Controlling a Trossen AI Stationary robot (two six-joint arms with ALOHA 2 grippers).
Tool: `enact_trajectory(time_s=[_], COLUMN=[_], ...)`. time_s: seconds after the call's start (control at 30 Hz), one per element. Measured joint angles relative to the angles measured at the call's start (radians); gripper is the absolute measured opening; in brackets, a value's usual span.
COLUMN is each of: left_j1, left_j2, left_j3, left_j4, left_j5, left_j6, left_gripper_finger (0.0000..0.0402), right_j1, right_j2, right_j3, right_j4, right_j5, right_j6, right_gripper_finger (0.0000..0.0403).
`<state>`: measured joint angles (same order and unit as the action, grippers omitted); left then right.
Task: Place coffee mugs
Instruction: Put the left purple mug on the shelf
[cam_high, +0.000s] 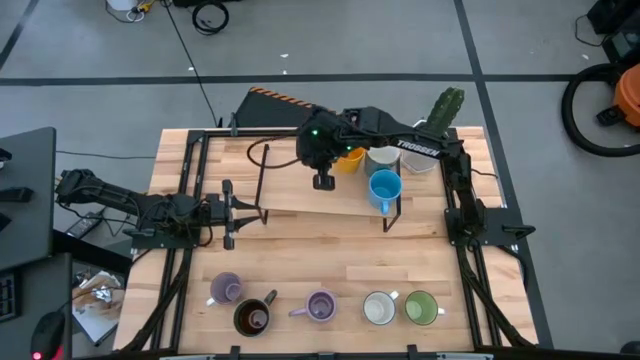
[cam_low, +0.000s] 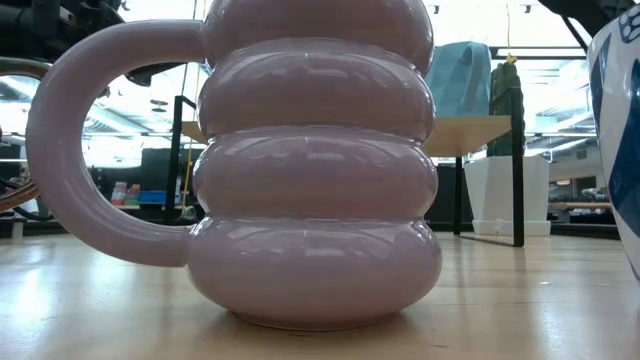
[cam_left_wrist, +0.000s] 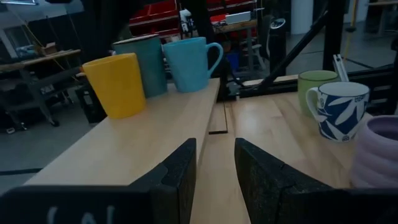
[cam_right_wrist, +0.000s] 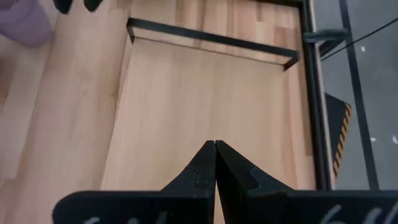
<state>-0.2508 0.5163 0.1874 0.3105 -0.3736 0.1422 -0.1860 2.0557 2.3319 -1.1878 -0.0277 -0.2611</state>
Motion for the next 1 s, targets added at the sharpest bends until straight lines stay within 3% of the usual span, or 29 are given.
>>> enact_trajectory(time_s=[0.33, 0.6, 1.0], left_j1=[0.000, 0.000, 0.000], left_j2=[0.000, 0.000, 0.000], left_j3=[0.000, 0.000, 0.000], left_j4=[-0.021, -0.027, -0.026], left_j5=[0.000, 0.003, 0.004], left_j6=[0.000, -0.008, -0.084], left_gripper_finger=[0.0116, 0.0116, 0.0116], right_j1=[0.052, 0.141, 0.273], right_j2=[-0.034, -0.123, -0.367], right_j3=[-0.118, -0.146, -0.532], right_j4=[0.037, 0.035, 0.261], right_j5=[0.014, 0.102, 0.216], right_j6=[0.087, 0.138, 0.283], right_gripper_finger=[0.0011, 0.0011, 0.0011])
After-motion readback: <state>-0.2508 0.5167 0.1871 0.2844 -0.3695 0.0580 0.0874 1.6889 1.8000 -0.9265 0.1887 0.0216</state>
